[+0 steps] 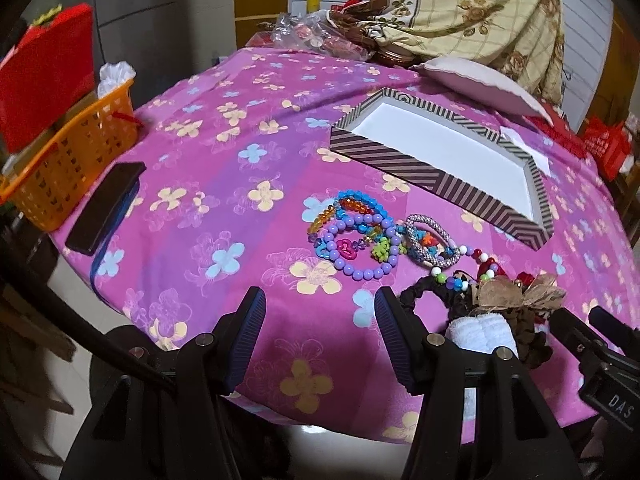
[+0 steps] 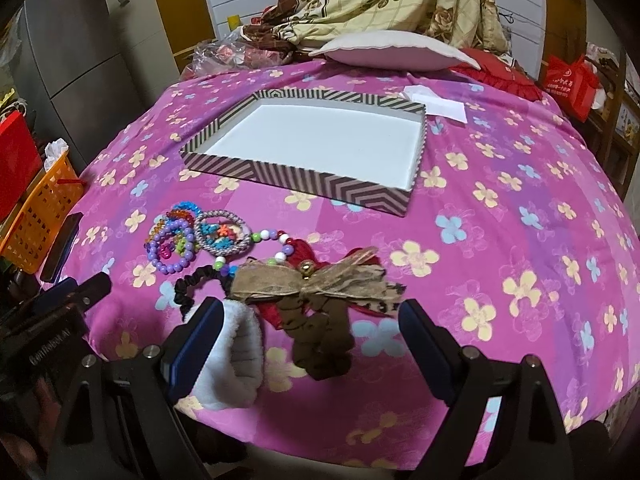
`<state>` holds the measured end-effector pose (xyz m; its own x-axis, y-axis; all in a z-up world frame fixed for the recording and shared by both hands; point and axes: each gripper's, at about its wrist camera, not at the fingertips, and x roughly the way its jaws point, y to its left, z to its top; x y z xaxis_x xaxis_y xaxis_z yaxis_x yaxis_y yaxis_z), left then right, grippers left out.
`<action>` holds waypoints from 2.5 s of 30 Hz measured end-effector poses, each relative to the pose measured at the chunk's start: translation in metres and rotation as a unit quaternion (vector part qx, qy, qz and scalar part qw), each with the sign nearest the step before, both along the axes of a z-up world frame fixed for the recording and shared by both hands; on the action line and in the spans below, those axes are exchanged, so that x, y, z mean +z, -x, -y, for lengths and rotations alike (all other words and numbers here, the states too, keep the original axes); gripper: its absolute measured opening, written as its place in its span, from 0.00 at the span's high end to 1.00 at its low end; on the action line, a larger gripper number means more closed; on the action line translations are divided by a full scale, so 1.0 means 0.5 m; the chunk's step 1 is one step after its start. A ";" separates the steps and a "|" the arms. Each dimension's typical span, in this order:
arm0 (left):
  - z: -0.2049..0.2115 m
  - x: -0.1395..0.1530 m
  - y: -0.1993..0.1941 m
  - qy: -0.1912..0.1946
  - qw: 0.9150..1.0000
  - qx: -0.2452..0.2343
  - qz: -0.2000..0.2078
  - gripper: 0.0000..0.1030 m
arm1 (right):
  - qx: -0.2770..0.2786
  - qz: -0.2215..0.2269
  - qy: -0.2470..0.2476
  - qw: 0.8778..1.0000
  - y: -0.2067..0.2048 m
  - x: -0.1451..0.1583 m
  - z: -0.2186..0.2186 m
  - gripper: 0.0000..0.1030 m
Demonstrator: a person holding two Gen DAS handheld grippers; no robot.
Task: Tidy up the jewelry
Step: 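Close the right tool on the white fuzzy scrunchie, then grasp the amber bead bracelet with the left tool while the right tool lifts the scrunchie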
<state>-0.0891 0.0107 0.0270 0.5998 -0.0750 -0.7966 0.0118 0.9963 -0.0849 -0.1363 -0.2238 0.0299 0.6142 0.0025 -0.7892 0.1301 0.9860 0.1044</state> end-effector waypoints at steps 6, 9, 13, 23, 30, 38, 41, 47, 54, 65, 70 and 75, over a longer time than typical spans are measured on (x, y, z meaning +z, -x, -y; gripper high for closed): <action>-0.025 -0.001 0.000 0.044 0.999 -0.010 -0.015 0.41 | -0.018 0.001 0.004 1.000 0.006 0.005 0.062 0.11; -0.012 -0.008 0.002 0.064 0.997 -0.033 -0.033 0.41 | -0.014 -0.006 0.005 1.000 0.003 0.003 0.083 0.11; -0.011 -0.020 -0.008 0.067 0.996 -0.028 -0.047 0.41 | 0.026 -0.010 -0.015 0.999 0.014 0.005 0.064 0.11; -0.086 -0.048 -0.046 0.068 0.995 0.035 -0.062 0.41 | 0.149 -0.046 0.002 0.988 -0.008 -0.058 -0.103 0.12; -0.091 -0.061 -0.080 0.084 0.993 0.029 -0.075 0.41 | 0.170 -0.073 -0.010 0.983 -0.026 -0.112 -0.121 0.57; -0.059 -0.060 -0.137 0.083 0.993 -0.010 -0.078 0.47 | 0.175 -0.048 -0.037 0.983 -0.023 -0.095 -0.094 0.68; -0.028 -0.057 -0.157 0.054 0.995 -0.053 -0.064 0.53 | 0.173 -0.046 -0.043 0.983 -0.023 -0.092 -0.085 0.68; 0.007 -0.084 -0.193 0.018 0.990 -0.119 -0.076 0.54 | 0.172 -0.041 -0.055 0.983 -0.021 -0.085 -0.073 0.68; 0.035 -0.105 -0.216 -0.012 0.984 -0.159 -0.083 0.54 | 0.174 -0.037 -0.066 0.982 -0.025 -0.077 -0.066 0.68; 0.030 -0.108 -0.228 0.013 0.981 -0.171 -0.094 0.79 | 0.182 -0.056 -0.053 0.980 -0.032 -0.100 -0.081 0.67; 0.013 -0.099 -0.215 0.029 0.981 -0.172 -0.090 0.80 | 0.186 -0.054 -0.040 0.980 -0.032 -0.105 -0.089 0.67; -0.015 -0.087 -0.197 0.053 0.980 -0.167 -0.092 0.80 | 0.197 -0.048 -0.047 0.978 -0.025 -0.102 -0.090 0.76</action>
<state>0.0093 0.0181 -0.0164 0.3757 -0.3304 -0.8658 0.3101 0.9253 -0.2185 -0.1238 -0.1788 -0.0211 0.4745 0.2991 -0.8279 -0.2435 0.9484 0.2031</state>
